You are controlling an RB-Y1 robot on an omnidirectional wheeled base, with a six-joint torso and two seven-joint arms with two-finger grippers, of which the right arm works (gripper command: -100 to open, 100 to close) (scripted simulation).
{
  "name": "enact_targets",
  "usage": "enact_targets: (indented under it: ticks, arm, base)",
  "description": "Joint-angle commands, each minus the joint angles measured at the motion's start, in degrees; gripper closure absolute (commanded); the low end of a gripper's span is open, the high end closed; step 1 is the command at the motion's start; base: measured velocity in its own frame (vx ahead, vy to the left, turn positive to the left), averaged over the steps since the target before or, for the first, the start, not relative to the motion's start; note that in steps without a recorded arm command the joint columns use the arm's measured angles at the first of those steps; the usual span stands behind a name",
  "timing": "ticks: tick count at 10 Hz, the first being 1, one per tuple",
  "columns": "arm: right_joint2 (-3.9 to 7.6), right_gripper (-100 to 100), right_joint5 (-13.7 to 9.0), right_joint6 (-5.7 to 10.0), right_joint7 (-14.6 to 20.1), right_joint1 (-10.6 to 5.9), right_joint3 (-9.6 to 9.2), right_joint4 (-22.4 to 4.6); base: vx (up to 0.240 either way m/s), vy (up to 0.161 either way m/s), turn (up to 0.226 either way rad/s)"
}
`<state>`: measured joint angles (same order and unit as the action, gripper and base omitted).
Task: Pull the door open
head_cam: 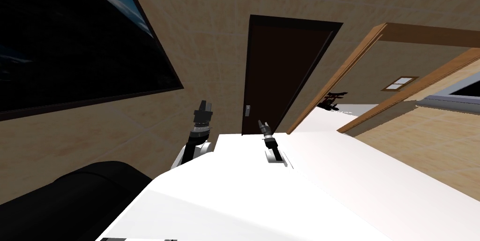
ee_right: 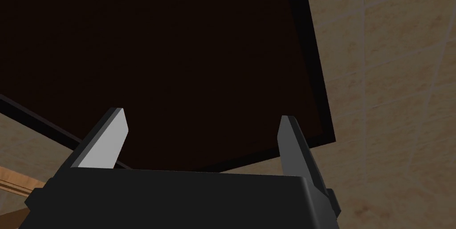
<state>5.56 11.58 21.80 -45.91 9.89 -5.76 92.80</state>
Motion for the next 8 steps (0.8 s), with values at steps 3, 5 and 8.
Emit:
enact_targets:
  ticks: [3,5,8]
  arm:
    - [-0.15,-100,1.4,-0.75,-4.0,-1.62,-0.56,-3.2]
    - [-0.25,-100,2.2,-1.18,-6.0,-2.41,-0.87,-4.7]
    - [-0.43,-100,3.3,-1.79,-8.9,-3.55,-1.32,-7.0]
  base:
    - [0.089,0.046,-0.021]
    - [0.104,0.045,-0.021]
    - [0.103,0.049,-0.022]
